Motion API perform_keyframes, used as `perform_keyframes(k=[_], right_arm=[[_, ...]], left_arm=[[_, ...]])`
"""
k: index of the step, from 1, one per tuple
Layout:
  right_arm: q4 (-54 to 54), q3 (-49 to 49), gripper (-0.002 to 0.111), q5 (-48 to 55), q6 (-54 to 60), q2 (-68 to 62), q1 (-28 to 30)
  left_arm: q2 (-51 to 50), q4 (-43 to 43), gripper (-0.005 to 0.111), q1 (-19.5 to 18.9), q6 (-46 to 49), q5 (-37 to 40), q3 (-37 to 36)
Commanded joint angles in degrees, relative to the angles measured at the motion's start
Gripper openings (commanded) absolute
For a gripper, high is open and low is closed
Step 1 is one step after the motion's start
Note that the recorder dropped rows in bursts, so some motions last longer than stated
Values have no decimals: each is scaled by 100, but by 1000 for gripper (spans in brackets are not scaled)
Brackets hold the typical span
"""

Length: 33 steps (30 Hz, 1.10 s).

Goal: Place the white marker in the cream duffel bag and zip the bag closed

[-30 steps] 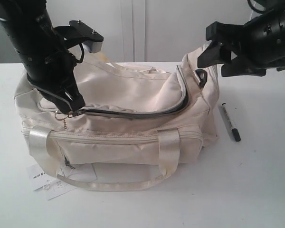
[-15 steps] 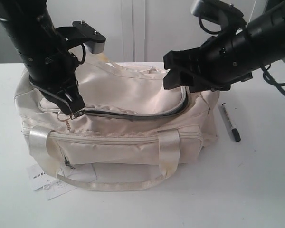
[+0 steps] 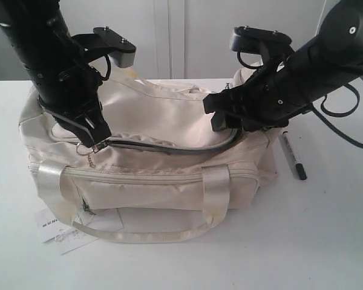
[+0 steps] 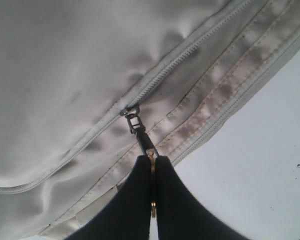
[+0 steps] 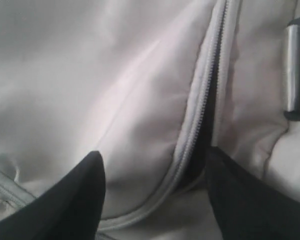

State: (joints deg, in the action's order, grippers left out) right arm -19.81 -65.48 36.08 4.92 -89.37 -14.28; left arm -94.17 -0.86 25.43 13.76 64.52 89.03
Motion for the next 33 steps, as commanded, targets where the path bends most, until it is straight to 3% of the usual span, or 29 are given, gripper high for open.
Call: perform_keyframes(k=[1,5,10,13,17,33], right_arm=[[-141,20,57,-28,-185,-75,2],[-1022,20,57,-28,207,-149,2],[-965,20,51,-39,282,-205,2],[-906,20,36,-80,282,-218,2],[-782,20,2,-106,282,-218,2],[-508,20,0,-313,282,155,2]], left_arm=[[86,86,0,-14,0,253,-44],[86,86,0,-14,0,253,-44],[86,86,0,-14,11,250,-44],[86,86,0,-14,9,223,-44],[86,86,0,-14,9,190,-44],[223,-641,0,-14,-3,490,-44]])
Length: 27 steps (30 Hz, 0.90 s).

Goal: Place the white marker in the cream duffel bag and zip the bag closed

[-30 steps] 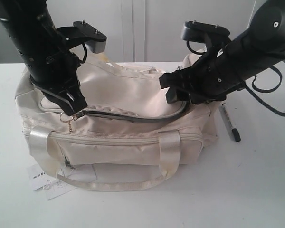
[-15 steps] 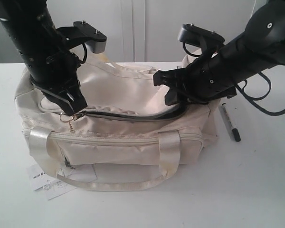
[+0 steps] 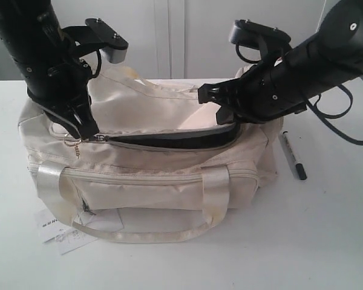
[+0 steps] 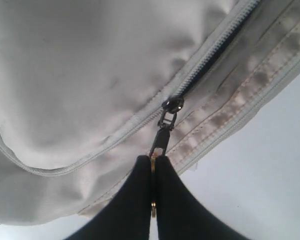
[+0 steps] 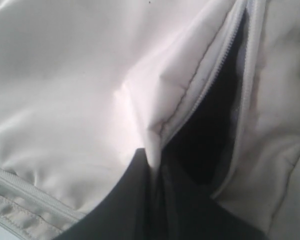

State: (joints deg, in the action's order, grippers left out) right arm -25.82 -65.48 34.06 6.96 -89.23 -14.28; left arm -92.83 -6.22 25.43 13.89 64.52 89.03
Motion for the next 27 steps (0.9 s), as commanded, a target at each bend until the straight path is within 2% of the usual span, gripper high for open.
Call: perform_keyframes(k=[1,27], right_arm=[[93,20,0,-100,78,139,2],[210,20,0,-56,90,153,2]], left_arm=[[88,-104,0,-14,-16,513,-44],[88,-646,0,-14,-165,544,-44]])
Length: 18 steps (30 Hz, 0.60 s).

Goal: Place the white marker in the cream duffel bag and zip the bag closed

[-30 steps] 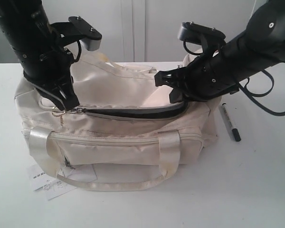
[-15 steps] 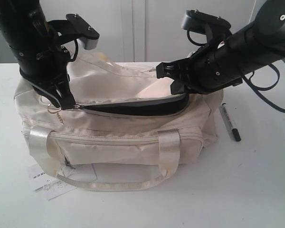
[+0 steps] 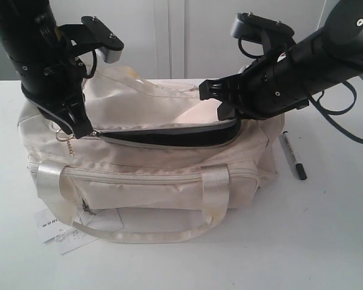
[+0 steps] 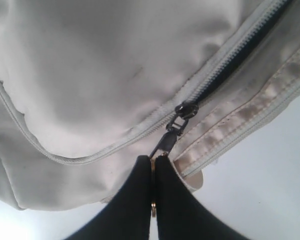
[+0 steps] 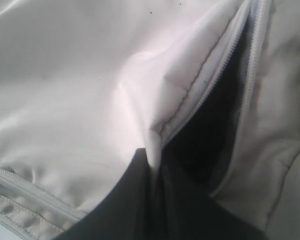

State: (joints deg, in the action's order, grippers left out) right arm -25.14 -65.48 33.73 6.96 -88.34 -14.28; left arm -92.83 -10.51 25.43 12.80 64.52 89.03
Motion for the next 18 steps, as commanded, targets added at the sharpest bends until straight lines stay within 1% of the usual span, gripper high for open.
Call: perform_keyframes(k=[1,15,18], right_arm=[[142,20,0,-24,90,78,2],[168,20,0,-36,90,90,2],[168,20,0,-47,90,90,2]], left_arm=[[88,-217,0,-14,-56,544,-44],[88,-513,0,-14,-56,544,-44],[88,-501,0,-81,-56,544,-55]])
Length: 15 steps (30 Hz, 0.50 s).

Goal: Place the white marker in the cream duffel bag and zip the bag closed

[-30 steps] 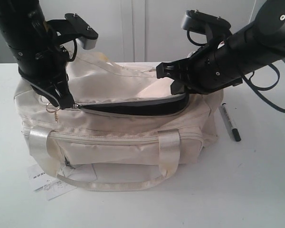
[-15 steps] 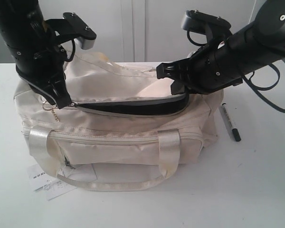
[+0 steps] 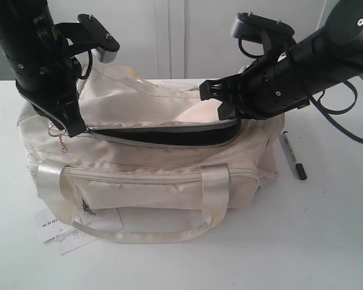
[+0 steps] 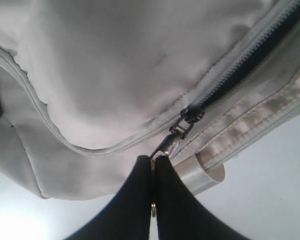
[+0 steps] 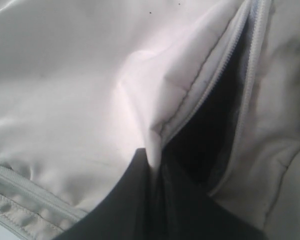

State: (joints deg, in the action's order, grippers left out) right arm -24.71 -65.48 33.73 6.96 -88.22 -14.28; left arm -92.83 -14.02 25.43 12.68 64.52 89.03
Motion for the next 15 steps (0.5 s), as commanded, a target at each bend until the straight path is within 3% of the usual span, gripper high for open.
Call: perform_keyframes(k=[1,5,15], right_arm=[[125,20,0,-64,90,78,2],[125,20,0,-76,90,78,2],[125,20,0,-76,90,78,2]], left_arm=[[88,-136,0,-174,-44,544,-112],[88,34,0,-430,-44,544,-330],[88,-284,0,-428,-44,544,-330]])
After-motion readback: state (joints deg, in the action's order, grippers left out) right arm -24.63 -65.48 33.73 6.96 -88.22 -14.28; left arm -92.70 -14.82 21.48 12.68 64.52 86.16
